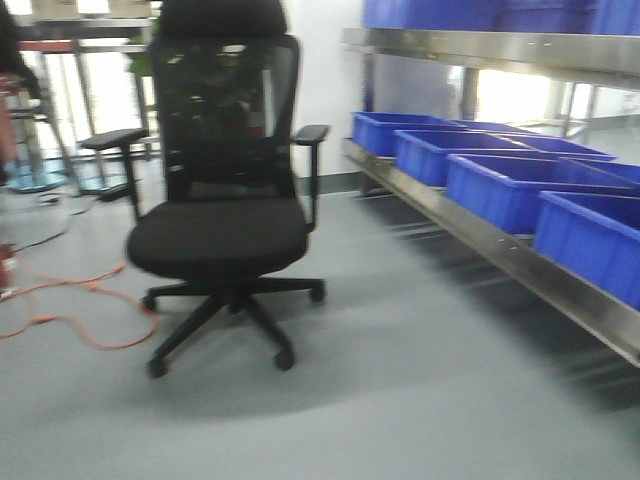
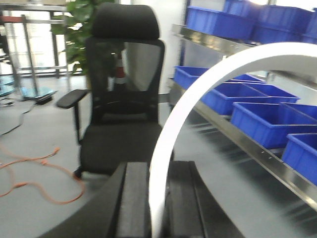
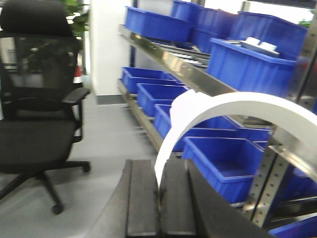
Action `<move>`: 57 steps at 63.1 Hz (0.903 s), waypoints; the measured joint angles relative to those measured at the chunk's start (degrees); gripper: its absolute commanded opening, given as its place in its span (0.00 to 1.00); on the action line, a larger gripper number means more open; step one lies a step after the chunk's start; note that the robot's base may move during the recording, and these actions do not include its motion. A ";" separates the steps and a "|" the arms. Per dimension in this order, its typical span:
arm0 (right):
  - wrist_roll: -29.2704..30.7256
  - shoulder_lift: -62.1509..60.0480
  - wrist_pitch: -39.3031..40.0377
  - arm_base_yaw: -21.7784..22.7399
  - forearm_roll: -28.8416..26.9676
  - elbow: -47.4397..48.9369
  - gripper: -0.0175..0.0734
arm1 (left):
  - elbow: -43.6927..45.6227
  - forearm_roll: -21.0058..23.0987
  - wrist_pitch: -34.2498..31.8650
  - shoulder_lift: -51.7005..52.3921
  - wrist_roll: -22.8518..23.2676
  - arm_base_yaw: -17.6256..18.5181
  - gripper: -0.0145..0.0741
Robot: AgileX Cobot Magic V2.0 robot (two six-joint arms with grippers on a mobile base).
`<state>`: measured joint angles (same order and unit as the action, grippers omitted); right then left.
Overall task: Grab PVC pipe and place in blue bin
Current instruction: 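Drive the base to the steel shelf of blue bins holding the pipe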
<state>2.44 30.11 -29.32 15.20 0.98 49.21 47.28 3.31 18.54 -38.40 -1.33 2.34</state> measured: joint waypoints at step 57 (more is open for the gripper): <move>0.00 0.00 0.00 0.00 0.00 0.00 0.01 | 0.00 0.00 0.00 -0.10 0.00 0.00 0.04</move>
<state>2.44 30.11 -29.32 15.20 0.98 49.21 47.28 3.31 18.54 -38.51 -1.33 2.34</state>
